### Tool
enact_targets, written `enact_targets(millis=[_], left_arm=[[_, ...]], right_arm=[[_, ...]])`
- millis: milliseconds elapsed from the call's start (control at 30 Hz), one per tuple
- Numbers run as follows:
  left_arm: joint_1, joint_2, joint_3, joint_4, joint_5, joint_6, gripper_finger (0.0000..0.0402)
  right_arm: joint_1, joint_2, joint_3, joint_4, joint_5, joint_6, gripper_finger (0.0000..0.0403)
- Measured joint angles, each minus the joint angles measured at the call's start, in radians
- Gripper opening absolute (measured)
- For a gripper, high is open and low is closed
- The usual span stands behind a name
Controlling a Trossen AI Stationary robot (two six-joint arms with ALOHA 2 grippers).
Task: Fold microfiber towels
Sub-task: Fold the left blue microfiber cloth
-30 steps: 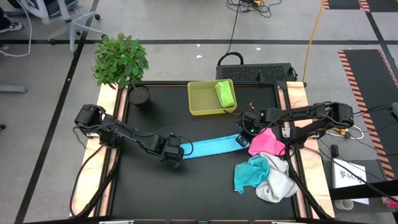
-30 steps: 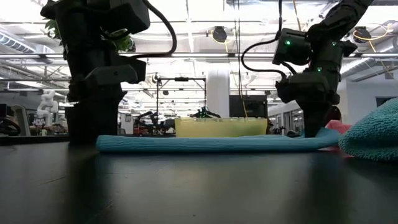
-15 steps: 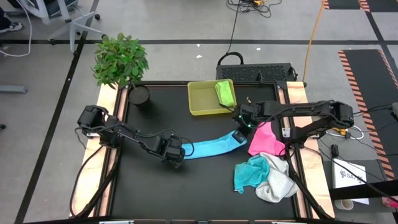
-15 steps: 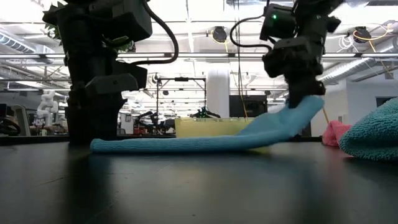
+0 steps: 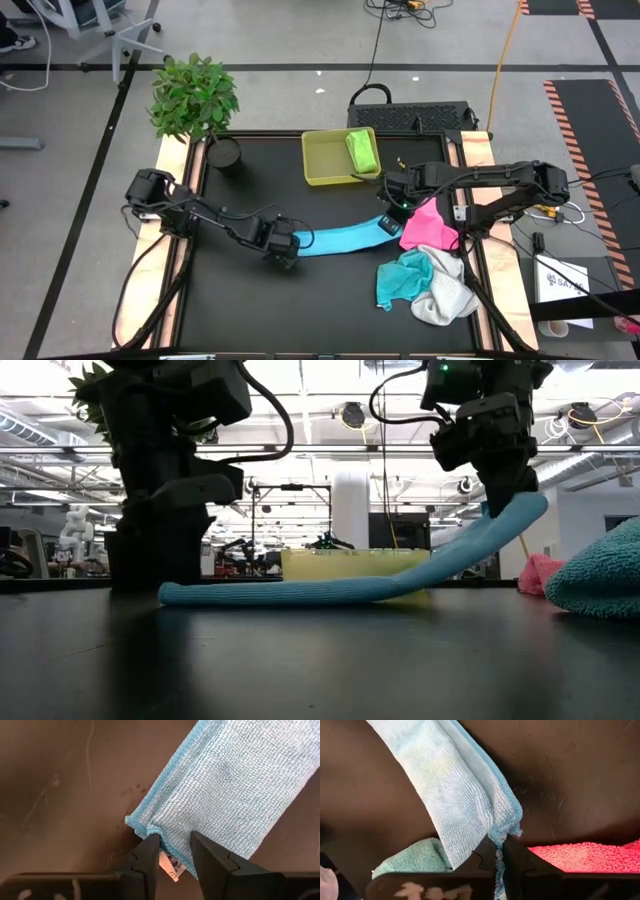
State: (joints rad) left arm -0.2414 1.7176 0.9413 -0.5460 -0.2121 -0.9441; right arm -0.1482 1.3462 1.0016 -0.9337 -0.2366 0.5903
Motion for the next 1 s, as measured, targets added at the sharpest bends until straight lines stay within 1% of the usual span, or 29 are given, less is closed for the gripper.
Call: enact_targets(millis=[300, 500, 667, 900, 1000], left_arm=[[0.032, 0.000, 0.000, 0.036, -0.015, 0.037, 0.0115], [0.047, 0.000, -0.001, 0.115, -0.026, 0.067, 0.0115], [0.061, 0.000, -0.001, 0.158, -0.053, 0.088, 0.0115], [0.096, 0.000, -0.001, 0.288, -0.063, 0.139, 0.0115], [0.106, 0.000, -0.001, 0.295, -0.071, 0.150, 0.0115]], right_arm=[[0.000, 0.000, 0.011, 0.037, -0.004, 0.070, 0.0000], [0.000, 0.000, 0.072, 0.185, -0.005, 0.079, 0.0000], [0.000, 0.000, 0.087, 0.364, -0.056, 0.109, 0.0000], [0.005, 0.029, 0.086, 0.458, -0.052, 0.140, 0.0000], [0.014, 0.055, 0.086, 0.517, -0.055, 0.150, 0.0000]])
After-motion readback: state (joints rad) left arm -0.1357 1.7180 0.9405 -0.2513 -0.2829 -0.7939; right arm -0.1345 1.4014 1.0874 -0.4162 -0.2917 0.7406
